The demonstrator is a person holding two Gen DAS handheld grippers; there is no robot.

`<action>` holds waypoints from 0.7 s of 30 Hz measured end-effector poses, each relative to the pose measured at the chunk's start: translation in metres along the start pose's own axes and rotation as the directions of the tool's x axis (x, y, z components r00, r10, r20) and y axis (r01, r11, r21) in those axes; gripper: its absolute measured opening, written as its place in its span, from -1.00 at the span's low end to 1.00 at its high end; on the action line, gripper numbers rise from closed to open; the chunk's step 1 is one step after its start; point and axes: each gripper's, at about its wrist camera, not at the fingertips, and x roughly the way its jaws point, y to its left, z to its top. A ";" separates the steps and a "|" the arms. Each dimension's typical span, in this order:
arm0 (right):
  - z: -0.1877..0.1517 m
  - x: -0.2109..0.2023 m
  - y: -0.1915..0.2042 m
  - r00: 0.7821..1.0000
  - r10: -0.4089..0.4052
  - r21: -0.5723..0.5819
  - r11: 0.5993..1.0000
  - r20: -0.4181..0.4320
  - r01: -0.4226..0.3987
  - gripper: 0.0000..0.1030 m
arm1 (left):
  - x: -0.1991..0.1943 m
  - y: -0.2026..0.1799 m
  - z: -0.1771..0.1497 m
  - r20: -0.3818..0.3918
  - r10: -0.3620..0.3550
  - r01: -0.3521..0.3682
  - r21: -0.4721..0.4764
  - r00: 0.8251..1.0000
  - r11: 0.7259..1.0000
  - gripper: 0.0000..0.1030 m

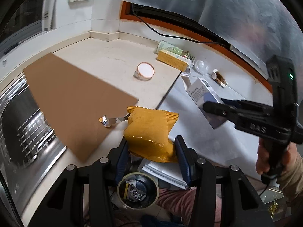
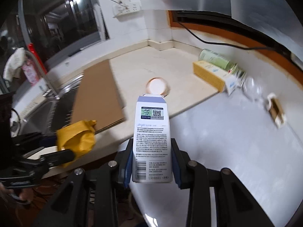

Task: Collect trash
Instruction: 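Carry the yellow bag and white box down to the bin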

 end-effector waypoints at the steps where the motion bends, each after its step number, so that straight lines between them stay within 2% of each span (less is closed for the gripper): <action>1: -0.005 -0.002 0.006 1.000 0.005 0.000 1.000 0.005 -0.005 -0.32 | -0.005 0.000 -0.007 0.005 0.004 -0.004 -0.001 1.000 1.000 -0.10; 8: -0.053 -0.022 0.037 0.997 0.072 0.056 0.996 0.020 -0.073 -0.32 | -0.027 -0.004 -0.058 0.021 0.036 -0.036 0.016 0.999 0.999 -0.10; 15: -0.099 -0.009 0.067 1.000 0.009 -0.006 1.000 -0.024 -0.009 -0.32 | -0.032 -0.001 -0.106 0.021 0.062 -0.062 0.009 0.998 0.998 -0.10; 21: -0.138 0.019 0.084 0.994 -0.043 -0.081 0.996 -0.097 0.036 -0.32 | -0.009 0.002 -0.138 -0.018 0.089 -0.089 0.009 0.996 0.996 -0.10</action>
